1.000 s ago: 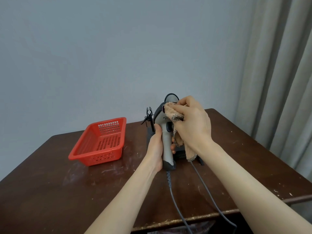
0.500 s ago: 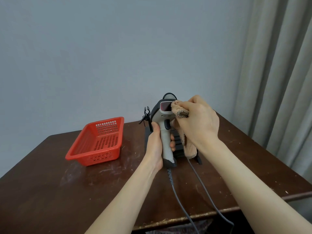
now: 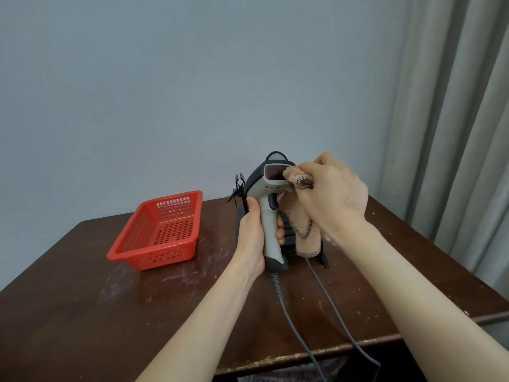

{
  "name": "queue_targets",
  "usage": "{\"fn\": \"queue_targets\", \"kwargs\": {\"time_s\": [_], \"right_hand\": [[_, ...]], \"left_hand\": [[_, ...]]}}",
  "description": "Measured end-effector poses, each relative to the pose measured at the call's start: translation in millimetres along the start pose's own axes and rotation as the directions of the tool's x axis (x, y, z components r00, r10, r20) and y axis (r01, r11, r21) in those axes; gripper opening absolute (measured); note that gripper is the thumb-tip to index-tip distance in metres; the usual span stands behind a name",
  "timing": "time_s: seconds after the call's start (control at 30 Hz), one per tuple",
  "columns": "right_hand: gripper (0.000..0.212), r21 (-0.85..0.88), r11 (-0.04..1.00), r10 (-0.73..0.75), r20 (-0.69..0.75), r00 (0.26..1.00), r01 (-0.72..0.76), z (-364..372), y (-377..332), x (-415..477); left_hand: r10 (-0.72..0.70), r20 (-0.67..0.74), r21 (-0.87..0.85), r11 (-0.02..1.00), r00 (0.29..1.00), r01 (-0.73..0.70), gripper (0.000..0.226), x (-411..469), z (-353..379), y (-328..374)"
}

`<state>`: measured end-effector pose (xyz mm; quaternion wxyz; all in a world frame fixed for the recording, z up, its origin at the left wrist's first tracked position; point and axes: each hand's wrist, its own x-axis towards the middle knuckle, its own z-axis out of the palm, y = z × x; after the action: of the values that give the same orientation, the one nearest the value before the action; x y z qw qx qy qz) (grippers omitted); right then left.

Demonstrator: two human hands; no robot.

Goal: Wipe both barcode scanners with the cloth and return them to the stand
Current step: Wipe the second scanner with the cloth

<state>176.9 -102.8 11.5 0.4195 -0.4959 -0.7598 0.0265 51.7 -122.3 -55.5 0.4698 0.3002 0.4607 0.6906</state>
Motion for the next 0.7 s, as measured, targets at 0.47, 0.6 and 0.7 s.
{"fn": "queue_targets", "kwargs": {"time_s": [0.47,0.6,0.7], "right_hand": [[0.046,0.403,0.911,-0.129,0.088,0.988,0.083,6.7,-9.0,-3.1],[0.036,0.281,0.95,-0.159,0.067,0.985,0.134,1.9,-7.5,-0.5],[0.025,0.176,0.978,-0.114,0.03,0.993,0.107,-0.3,-1.3,1.7]], "left_hand": [[-0.027,0.008,0.049,0.998,1.0,0.027,0.068,1.1,5.1,-3.7],[-0.025,-0.012,0.066,0.998,1.0,0.026,0.063,0.0,3.9,2.7],[-0.021,-0.013,0.044,0.999,1.0,0.022,0.061,-3.2,3.7,4.3]]}}
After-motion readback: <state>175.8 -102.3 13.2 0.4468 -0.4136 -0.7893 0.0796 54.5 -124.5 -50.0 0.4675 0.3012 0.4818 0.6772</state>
